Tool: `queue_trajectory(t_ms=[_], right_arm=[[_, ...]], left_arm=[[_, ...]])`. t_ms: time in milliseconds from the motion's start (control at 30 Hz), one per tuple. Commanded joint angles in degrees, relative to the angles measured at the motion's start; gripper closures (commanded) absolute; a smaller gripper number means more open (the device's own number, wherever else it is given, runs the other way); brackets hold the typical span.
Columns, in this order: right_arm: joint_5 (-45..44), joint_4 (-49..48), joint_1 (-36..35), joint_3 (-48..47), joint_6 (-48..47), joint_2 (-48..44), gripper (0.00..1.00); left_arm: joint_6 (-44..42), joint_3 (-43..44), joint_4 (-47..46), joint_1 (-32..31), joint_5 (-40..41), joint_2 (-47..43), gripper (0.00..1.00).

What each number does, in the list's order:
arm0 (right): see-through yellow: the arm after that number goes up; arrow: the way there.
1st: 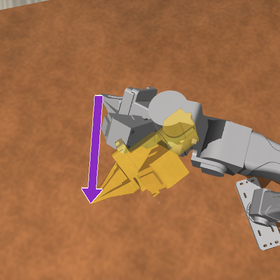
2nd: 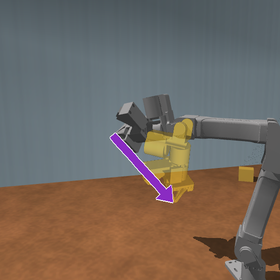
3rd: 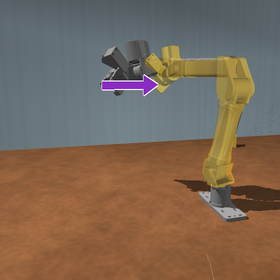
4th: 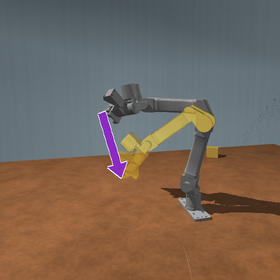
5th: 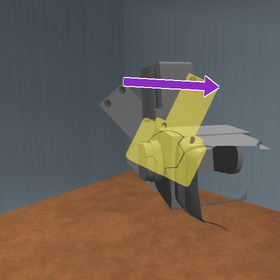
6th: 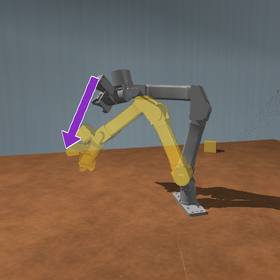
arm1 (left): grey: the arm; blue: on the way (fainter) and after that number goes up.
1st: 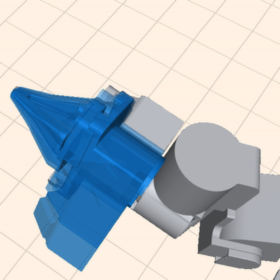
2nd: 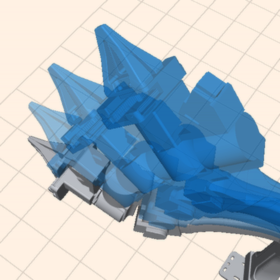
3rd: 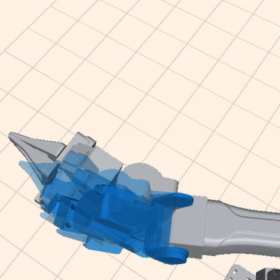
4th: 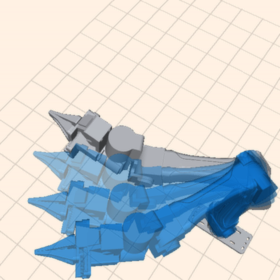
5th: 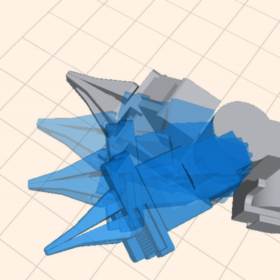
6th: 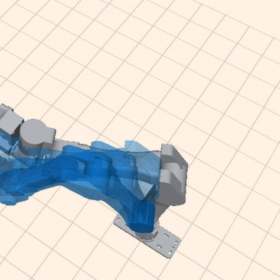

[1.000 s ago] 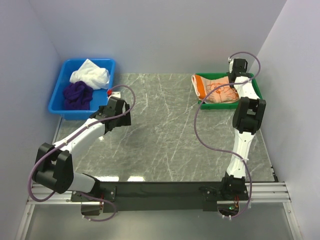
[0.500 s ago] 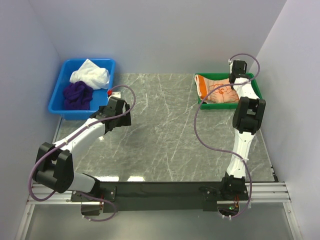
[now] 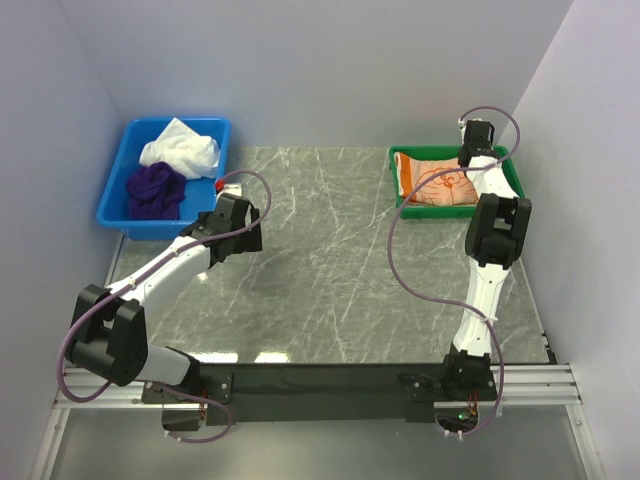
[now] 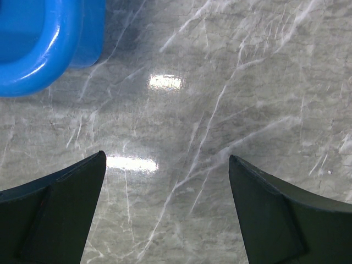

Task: Fold and stack the towels
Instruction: Neatly place the folded towel into the bin

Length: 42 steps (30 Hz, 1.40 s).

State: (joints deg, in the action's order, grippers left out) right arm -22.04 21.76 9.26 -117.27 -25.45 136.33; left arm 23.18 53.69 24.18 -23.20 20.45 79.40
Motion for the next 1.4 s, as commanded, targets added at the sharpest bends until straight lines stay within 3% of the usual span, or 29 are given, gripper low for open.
queue_trajectory(t_ms=[0,567,733,767,800,933,1000,1200,1367], right_arm=[[-2.5,-3.7,0.3,0.8,-1.4,-0.9,1.00],[-4.5,-7.3,-0.5,0.6,-4.2,1.1,1.00],[-5.3,-8.3,-0.9,0.6,-4.4,1.5,0.78],[-5.6,-8.9,-0.7,0.6,-4.5,1.5,0.72],[-6.3,-9.1,-1.0,0.5,-4.7,1.6,0.56],[-9.8,-10.9,-1.3,0.6,-5.0,1.7,0.32],[-11.6,-12.3,-1.5,0.8,-4.9,1.7,0.27],[-20.2,-13.9,-1.7,1.3,-1.5,-0.2,0.27],[-14.1,-5.5,-3.4,4.2,11.6,-9.5,0.26]], left_arm=[[-0.8,0.2,-2.1,0.2,-0.2,0.2,0.02],[-0.7,0.2,-2.1,0.2,-0.4,0.1,0.02],[-0.7,0.2,-2.1,0.2,-0.5,0.1,0.02],[-0.7,0.2,-2.1,0.2,-0.5,0.1,0.02],[-0.8,0.2,-2.0,0.2,-0.5,0.1,0.02],[-0.7,0.2,-2.1,0.2,-0.6,0.0,0.02],[-0.7,0.2,-2.1,0.2,-0.6,-0.2,0.02],[-0.7,0.2,-2.0,0.2,-0.6,-1.2,0.02],[-0.3,0.5,-2.0,0.3,-0.4,-3.7,0.01]])
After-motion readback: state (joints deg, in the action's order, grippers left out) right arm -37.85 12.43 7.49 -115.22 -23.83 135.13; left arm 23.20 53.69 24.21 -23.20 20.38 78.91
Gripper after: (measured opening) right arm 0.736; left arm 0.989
